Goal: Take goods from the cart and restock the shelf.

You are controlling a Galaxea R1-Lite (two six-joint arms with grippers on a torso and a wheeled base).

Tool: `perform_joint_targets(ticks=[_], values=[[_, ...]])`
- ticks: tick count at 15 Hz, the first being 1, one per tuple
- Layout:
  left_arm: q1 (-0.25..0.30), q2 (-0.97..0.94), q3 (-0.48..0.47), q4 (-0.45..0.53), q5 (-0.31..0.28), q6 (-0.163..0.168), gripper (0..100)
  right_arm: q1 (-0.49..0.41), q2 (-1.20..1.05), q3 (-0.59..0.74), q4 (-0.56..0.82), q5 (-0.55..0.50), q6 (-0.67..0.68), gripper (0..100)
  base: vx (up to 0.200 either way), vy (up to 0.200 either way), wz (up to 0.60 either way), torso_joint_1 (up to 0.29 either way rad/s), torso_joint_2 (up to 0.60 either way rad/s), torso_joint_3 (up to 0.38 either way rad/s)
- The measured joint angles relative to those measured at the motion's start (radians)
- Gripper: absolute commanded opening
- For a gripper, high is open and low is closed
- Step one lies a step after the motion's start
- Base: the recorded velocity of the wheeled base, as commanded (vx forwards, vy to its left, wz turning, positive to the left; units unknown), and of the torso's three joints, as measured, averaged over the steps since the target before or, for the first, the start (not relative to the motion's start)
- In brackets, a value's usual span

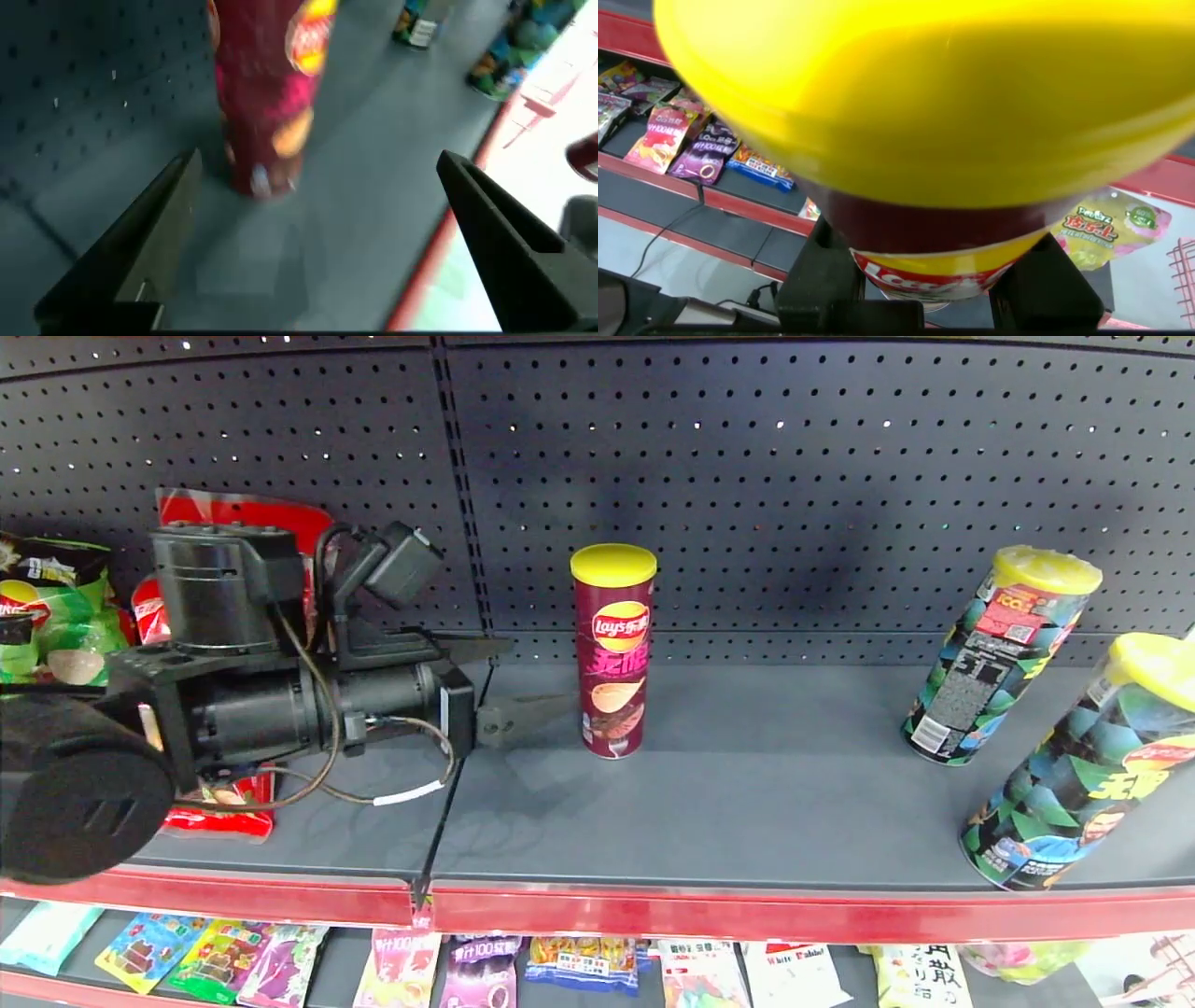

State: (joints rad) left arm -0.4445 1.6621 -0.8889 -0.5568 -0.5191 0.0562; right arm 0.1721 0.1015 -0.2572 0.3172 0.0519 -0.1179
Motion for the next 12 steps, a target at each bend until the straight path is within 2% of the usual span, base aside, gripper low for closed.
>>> perform_joint_targets(ticks=[5, 12], values=[[-0.001, 0.160, -0.172, 0.000, -0.020, 0.005, 100, 0.000, -0.001, 0.002, 0.000, -0.002, 0.000, 0, 0.000, 0.000, 0.00, 0.000, 0.00, 0.000], [-0.012, 0.264, -0.297, -0.003, -0.020, 0.008, 100, 0.000, -0.002, 0.000, 0.000, -0.002, 0.000, 0, 0.000, 0.000, 0.00, 0.000, 0.00, 0.000]])
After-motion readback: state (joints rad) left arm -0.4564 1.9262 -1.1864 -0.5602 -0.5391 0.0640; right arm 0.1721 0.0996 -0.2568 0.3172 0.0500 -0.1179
